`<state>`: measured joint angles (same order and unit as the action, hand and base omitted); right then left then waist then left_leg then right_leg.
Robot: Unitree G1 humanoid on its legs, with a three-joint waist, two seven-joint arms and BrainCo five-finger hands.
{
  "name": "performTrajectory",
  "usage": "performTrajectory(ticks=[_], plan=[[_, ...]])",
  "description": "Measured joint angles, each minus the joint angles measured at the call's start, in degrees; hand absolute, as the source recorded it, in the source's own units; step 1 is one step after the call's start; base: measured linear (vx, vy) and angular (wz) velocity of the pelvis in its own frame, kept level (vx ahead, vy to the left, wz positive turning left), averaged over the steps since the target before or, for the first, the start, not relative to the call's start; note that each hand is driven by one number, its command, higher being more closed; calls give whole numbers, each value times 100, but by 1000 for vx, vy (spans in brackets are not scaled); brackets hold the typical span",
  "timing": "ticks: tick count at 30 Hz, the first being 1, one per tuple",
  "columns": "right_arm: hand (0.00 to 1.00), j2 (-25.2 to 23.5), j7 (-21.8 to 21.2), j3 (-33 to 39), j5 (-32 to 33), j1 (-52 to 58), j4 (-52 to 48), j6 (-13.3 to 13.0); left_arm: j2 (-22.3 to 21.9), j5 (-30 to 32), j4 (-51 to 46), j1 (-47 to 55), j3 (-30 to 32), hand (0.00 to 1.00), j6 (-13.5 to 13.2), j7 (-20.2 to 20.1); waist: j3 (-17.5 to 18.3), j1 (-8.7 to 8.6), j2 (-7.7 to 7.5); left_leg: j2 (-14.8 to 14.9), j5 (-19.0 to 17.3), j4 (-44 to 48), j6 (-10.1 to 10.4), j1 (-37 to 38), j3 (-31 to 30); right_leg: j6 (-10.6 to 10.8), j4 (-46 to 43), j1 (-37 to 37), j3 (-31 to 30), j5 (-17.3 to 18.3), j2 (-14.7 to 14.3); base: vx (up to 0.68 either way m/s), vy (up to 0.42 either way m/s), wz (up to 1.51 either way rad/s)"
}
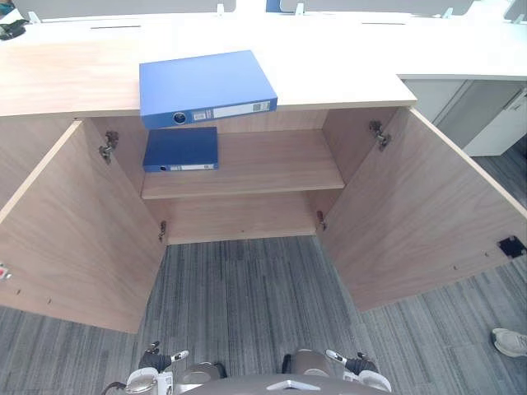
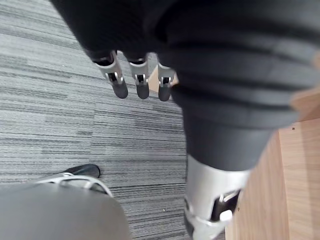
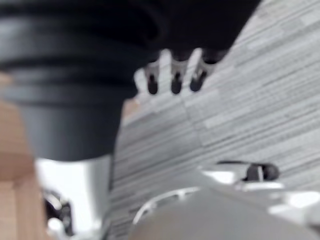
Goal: Walk over to the cabinet, pick up the folder, carry it to the office cabinet, place the folder inside the office cabinet, then close the office cabinet door
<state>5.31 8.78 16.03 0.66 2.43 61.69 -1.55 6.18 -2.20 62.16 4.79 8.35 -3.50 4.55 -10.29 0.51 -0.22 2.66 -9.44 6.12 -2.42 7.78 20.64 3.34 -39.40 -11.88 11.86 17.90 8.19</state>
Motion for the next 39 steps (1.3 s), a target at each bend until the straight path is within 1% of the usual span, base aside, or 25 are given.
performTrajectory(ticks=[1, 2, 3, 4, 5, 6, 7, 8, 9, 10, 11, 12, 13, 14, 15, 16, 17, 18, 19, 23, 25, 32, 37, 38, 39], plan=[[0, 17, 1, -6, 0, -33, 0, -2, -16, 1, 27, -24, 0, 0, 2, 1, -24, -17, 41, 71, -18, -57, 46, 81, 0, -32, 333, -143, 77, -19, -89, 315, -67, 6], [0, 65, 2, -27, 0, -55, -2, 4, -21, 2, 41, -49, -12, 0, 8, 0, -41, -58, 70, 152, -16, -107, 125, 174, 3, -94, 978, -259, 136, -246, -225, 273, -79, 10], [0, 31, 2, -48, 0, -9, 7, 4, 27, 2, 52, 2, -67, 0, 12, -2, -34, -62, 19, 101, -48, -149, 281, 265, -25, -224, 1765, -218, 73, -898, -351, 276, -105, 14], [0, -5, 3, -66, -4, 51, 21, 6, 63, 5, 49, 9, -71, 0, 12, -13, -21, -48, -61, 27, -107, -153, 376, 337, -53, -322, 2002, -214, -27, -1340, -341, 316, -161, 17], [0, 16, 4, -41, 2, 107, 82, 3, 33, 5, 136, -17, -2, 0, 20, -2, -11, -58, -35, 34, -244, -148, 530, 576, -174, -398, 1822, -188, -109, -1595, -334, 324, -173, 14], [0, 97, 1, -34, -6, 129, 105, 4, -63, 6, 159, 6, 7, 0, 17, -2, 53, -72, 114, 130, -235, -113, 574, 560, -195, -395, 1840, -168, -89, -1556, -395, 387, -216, 17], [0, 192, 0, -8, -13, 185, 110, 8, -208, 9, 153, 30, 48, 0, 10, -4, 144, -114, 261, 254, -291, -33, 706, 498, -212, -395, 2026, -103, -22, -1376, -514, 301, -158, 10], [0, 214, 0, 0, -12, 178, 110, 16, -287, 8, 145, 20, 74, 0, 5, -2, 154, -99, 370, 346, -321, 85, 752, 458, -222, -412, 2093, -59, 17, -1336, -577, 347, -214, 19], [0, 203, 5, 56, -4, 207, 98, 17, -331, 14, 131, -23, 185, 0, 1, -29, 137, -113, 427, 503, -365, 649, 797, 212, -333, -402, 2189, 52, 89, -1235, -632, 217, -172, 29], [0, 167, 6, 64, 1, 264, 77, 21, -336, 12, 98, -46, 292, 0, -1, -47, 116, -107, 396, 652, -377, 1347, 800, -98, -424, -421, 2266, 218, 157, -1181, -642, 250, -217, 44], [0, 144, 8, 58, 1, 346, 4, 38, -380, 9, -46, -44, 412, 0, 2, -48, 93, -49, 357, 882, -404, 2363, 837, -455, -515, -455, 2359, 477, 258, -1094, -688, 182, -165, 36], [0, 140, 9, 53, 2, 388, -9, 39, -415, 8, -118, -43, 452, 0, -7, -48, 90, -25, 350, 997, -406, 2802, 837, -610, -509, -459, 2400, 598, 318, -1061, -719, 250, -189, 33], [0, 132, 11, 46, 11, 407, -28, 41, -446, 7, -287, -15, 514, 0, -12, -47, 94, 42, 326, 1225, -441, 3483, 775, -929, -427, -508, 2526, 908, 443, -1024, -790, 467, -81, -11], [0, 77, 16, 78, 18, 231, -47, 40, -442, 5, -299, -189, 502, 0, -45, -43, 64, 148, 158, 987, -536, 2119, 698, -1258, -197, -478, 2756, 1177, 247, -1007, -726, 489, 11, -30], [0, 59, 17, 103, 17, 216, -48, 32, -470, 5, -292, -229, 471, 0, -43, -42, 62, 144, 131, 863, -219, 1479, 680, -1169, -208, -409, 2740, 1179, 159, -996, -668, 444, 159, -52], [0, 81, 17, 115, 18, 220, -50, 26, -514, 6, -276, -236, 404, 0, -43, -42, 66, 138, 181, 824, 295, 1131, 603, -1164, -208, -340, 2714, 1184, 99, -991, -684, 206, 207, -30], [0, 64, 18, 119, 18, 213, -57, 27, -512, 8, -253, -277, 363, 0, -41, -47, 78, 141, 177, 734, 248, 1044, 487, -1084, -175, -244, 2730, 1199, -3, -1007, -631, 237, 332, -22], [0, -105, 15, 189, 18, 226, 39, 27, -386, 7, -218, -324, 270, 0, -30, -106, 69, 113, -147, 302, 452, 234, 322, -667, -144, -67, 3176, 1417, -107, -1191, -419, 194, 327, -12], [0, -136, 8, 275, 16, 244, 33, 26, -382, 18, -164, -301, 253, 0, -17, -116, 57, 100, -103, 130, 584, -166, 287, -320, -112, -64, 3221, 1564, -194, -1192, -351, 125, 275, -4], [0, -122, -1, 270, 12, 244, 28, 23, -320, 17, -67, -296, 48, 0, -13, -119, 138, 66, -47, -31, 641, -365, 244, -270, -193, 40, 3388, 1612, -198, -1258, -268, 13, 87, 5], [0, -96, 0, 264, 6, 240, 44, 31, -300, 23, -70, -295, 0, 0, -12, -114, 159, 67, -24, -110, 756, -596, 215, -181, -217, 67, 3458, 1631, -194, -1293, -258, -19, 42, 5], [0, -11, 11, 209, -14, 176, 204, 29, -260, 129, -77, -289, -205, 0, -38, -81, 203, 71, -17, -177, 862, -765, 161, -68, -346, 84, 3757, 1812, -180, -1492, -269, -13, 6, 1], [0, -16, 29, 169, -14, 169, 218, 29, -220, 130, -125, -249, -298, 0, -73, 161, 247, 71, -50, -256, 1018, -943, 92, -63, -445, 100, 3960, 1861, -134, -1653, -255, -56, 17, 6], [0, -15, 40, 130, -14, 168, 218, 28, -220, 130, -193, -229, -298, 0, -73, 189, 252, 70, -55, -267, 1024, -943, 88, -61, -474, 99, 3986, 1889, -110, -1666, -248, -56, 12, 20], [0, -11, 68, 87, -15, 168, 217, 24, -220, 129, -543, -111, -321, 0, -96, 319, 255, 76, -59, -287, 1058, -967, 76, -62, -522, 101, 4003, 1910, -67, -1674, -233, -49, 9, 17]])
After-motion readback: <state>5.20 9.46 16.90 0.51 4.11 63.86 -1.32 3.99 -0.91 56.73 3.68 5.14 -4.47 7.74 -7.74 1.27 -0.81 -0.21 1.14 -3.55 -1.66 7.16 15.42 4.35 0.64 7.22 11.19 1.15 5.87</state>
